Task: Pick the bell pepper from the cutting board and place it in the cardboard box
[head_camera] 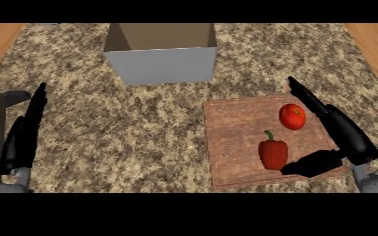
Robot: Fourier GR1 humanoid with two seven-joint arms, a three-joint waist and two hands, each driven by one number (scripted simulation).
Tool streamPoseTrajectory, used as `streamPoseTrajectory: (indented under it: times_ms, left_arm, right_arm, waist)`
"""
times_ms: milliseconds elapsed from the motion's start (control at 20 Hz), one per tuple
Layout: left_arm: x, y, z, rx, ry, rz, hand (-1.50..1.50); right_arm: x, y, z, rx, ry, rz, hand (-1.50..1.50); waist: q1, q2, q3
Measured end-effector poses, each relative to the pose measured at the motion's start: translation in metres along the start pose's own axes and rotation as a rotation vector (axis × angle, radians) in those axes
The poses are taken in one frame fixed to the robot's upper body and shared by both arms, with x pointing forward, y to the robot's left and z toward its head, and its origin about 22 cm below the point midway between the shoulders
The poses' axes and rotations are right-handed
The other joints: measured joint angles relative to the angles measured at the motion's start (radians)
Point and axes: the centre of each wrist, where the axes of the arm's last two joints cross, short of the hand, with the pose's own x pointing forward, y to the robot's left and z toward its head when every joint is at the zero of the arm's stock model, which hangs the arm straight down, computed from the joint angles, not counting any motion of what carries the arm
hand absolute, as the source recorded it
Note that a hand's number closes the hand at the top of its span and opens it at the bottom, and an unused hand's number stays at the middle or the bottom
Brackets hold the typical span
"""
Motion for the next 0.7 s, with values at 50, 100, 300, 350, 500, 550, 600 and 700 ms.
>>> streamPoseTrajectory:
  times_ms: [50,100,300,350,500,550,600,700]
  left_arm:
    - [-0.003,0.006,-0.001,0.003,0.016,-0.009,0.0]
    - [-0.004,0.008,-0.002,0.009,0.027,-0.016,0.0]
    - [-0.009,0.013,-0.007,0.015,0.053,-0.028,0.0]
    - [-0.009,0.016,-0.009,0.016,0.058,-0.035,0.0]
    - [-0.011,0.017,-0.012,0.007,0.065,-0.038,0.0]
    - [-0.009,0.018,-0.015,0.009,0.063,-0.041,0.0]
    - [-0.01,0.019,-0.016,0.011,0.065,-0.043,0.0]
    - [-0.009,0.016,-0.018,0.004,0.063,-0.041,0.0]
  right_arm:
    - [-0.013,0.004,0.011,-0.009,0.005,0.025,-1.5]
    - [-0.025,0.005,0.021,-0.029,0.0,0.002,-1.5]
    - [-0.063,0.012,0.055,-0.079,-0.103,-0.119,-1.5]
    - [-0.072,0.008,0.063,-0.082,-0.128,-0.132,-1.5]
    - [-0.086,-0.006,0.07,-0.086,-0.188,-0.078,-1.5]
    - [-0.085,-0.018,0.07,-0.083,-0.194,-0.037,-1.5]
    - [-0.086,-0.023,0.073,-0.075,-0.192,0.012,-1.5]
    - [-0.079,-0.04,0.07,-0.03,-0.166,0.124,-1.5]
  waist:
    - [-0.003,0.002,0.002]
    - [-0.005,0.004,0.004]
    - [-0.007,0.01,0.008]
    - [-0.005,0.01,0.008]
    - [0.004,0.012,0.008]
    - [0.005,0.012,0.008]
    - [0.005,0.012,0.008]
    - [0.009,0.012,0.007]
